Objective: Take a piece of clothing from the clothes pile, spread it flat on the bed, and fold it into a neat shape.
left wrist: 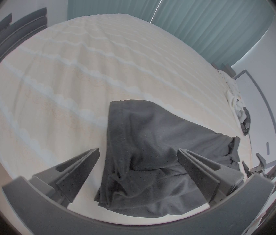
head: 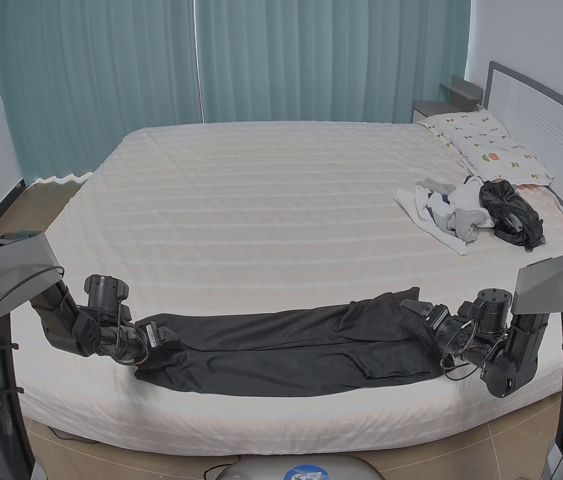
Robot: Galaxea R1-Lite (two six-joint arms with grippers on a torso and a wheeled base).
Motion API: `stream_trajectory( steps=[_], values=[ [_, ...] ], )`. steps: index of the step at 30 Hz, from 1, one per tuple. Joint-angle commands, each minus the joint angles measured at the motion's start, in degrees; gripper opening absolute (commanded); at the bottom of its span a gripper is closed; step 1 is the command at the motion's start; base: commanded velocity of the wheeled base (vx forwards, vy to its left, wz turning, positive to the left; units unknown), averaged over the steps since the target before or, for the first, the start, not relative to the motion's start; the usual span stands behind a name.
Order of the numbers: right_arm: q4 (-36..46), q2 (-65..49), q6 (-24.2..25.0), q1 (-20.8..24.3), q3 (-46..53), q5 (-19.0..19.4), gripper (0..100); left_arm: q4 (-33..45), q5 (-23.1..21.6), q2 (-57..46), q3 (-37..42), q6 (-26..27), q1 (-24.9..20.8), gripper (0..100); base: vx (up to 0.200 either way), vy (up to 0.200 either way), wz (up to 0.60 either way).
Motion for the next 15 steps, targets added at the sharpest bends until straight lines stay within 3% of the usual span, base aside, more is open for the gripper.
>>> stream_trajectory(
  steps=[1, 3, 4, 15],
  values=[
    [-0.01, 0.11, 0.0, -0.06, 0.02, 0.02, 100, 0.01, 0.07, 0.76, -0.12, 0.63, -0.52, 100, 0.0, 0.0, 0.0],
    [-0.01, 0.19, 0.0, -0.06, 0.02, 0.02, 100, 0.01, 0.07, 0.76, -0.39, 0.81, -0.96, 100, 0.0, 0.0, 0.0],
    [-0.01, 0.19, 0.0, -0.06, 0.02, 0.02, 100, 0.01, 0.07, 0.76, -0.65, 0.72, -1.22, 0, 0.0, 0.0, 0.0],
    [-0.1, 0.11, 0.0, -0.06, 0.02, 0.02, 100, 0.1, 3.68, -0.03, -1.18, 0.72, -2.01, 0, 0.0, 0.0, 0.0]
  ],
)
